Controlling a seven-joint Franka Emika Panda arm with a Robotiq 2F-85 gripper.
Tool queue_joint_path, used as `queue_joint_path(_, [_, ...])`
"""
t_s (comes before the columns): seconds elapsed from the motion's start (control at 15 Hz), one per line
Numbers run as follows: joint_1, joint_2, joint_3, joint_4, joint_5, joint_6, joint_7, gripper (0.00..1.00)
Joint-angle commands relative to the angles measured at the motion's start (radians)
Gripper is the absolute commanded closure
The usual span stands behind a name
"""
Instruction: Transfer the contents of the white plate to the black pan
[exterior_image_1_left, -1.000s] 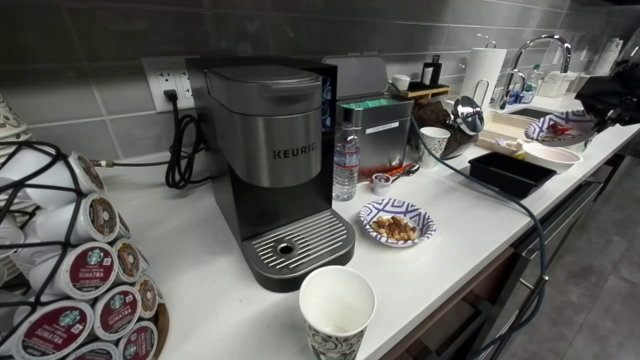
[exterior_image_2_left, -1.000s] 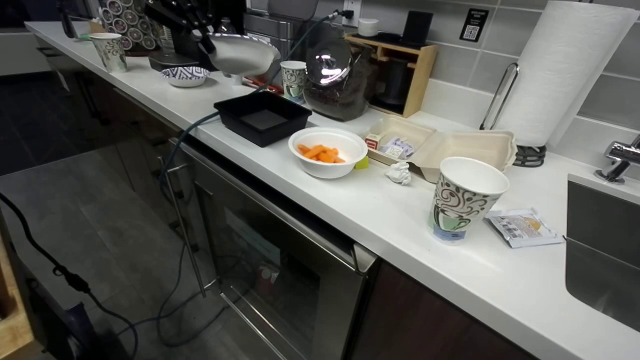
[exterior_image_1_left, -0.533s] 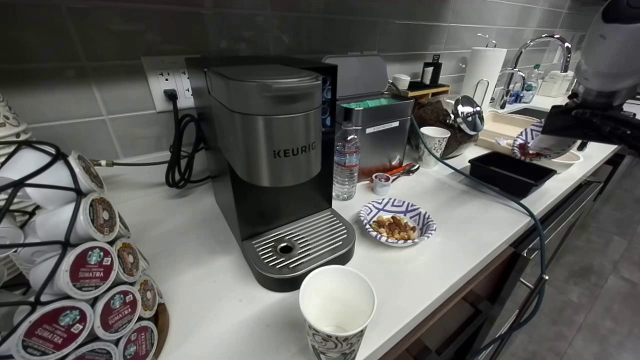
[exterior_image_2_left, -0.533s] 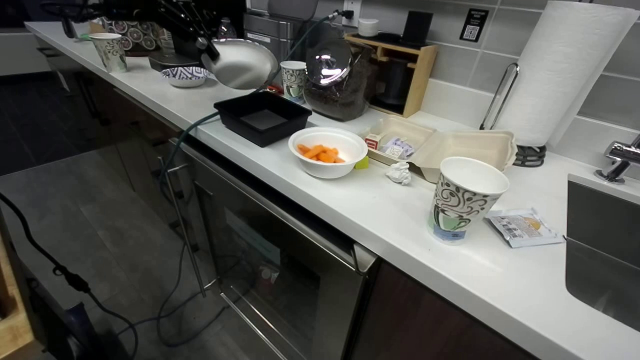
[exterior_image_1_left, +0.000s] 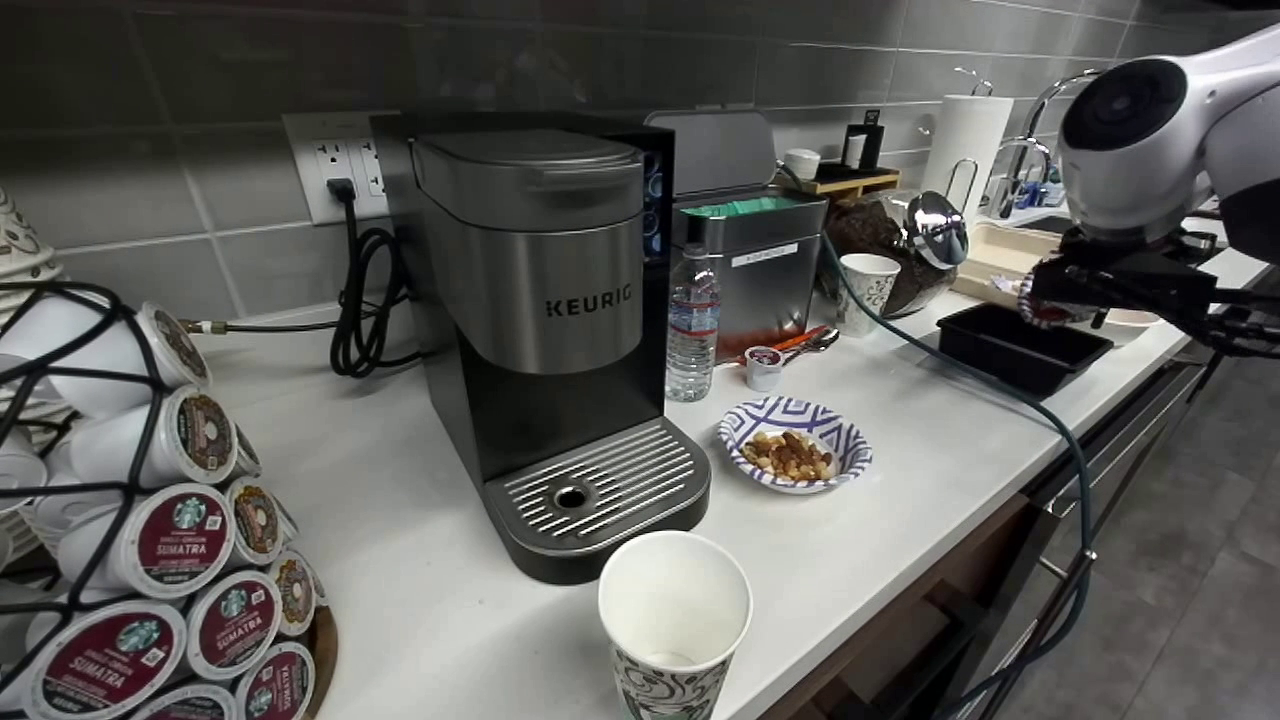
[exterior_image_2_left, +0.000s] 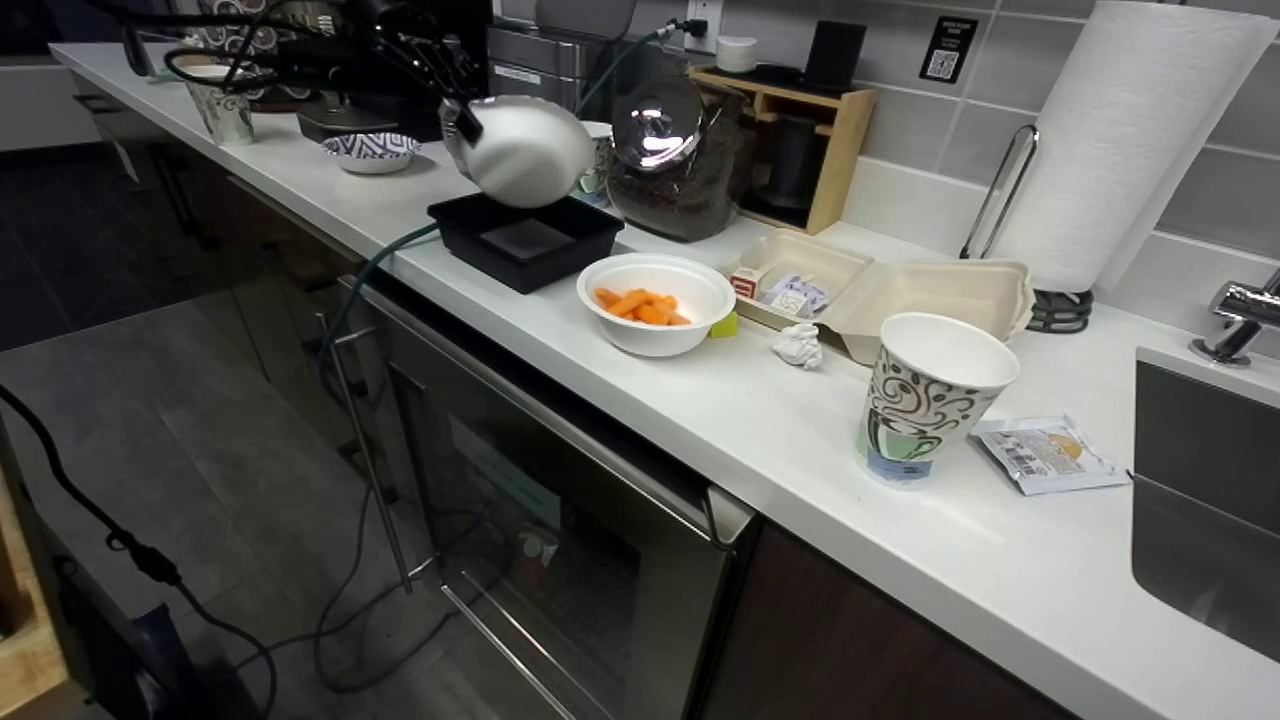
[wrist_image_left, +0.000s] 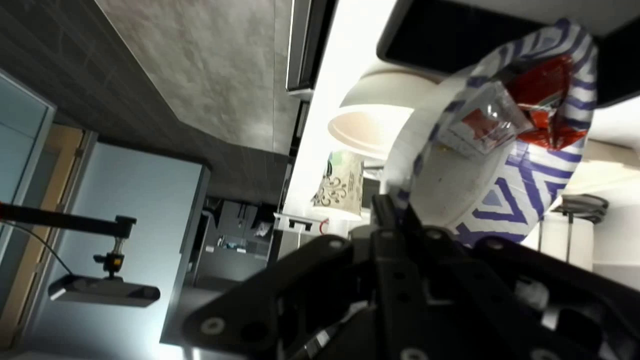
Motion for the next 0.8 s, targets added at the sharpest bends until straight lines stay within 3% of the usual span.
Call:
queue_joint_path(0.0, [0.079, 0.029, -0.008, 0.047, -0.138, -0.125, 0.000, 0.99])
queue_joint_path(0.33, [0.143, 0.045, 0.008, 0.042, -0.221, -0.259, -0.178, 0.99])
queue_joint_path(0.73, [0.171, 0.106, 0.006, 0.048, -0.329, -0.394, -0.366, 0.99])
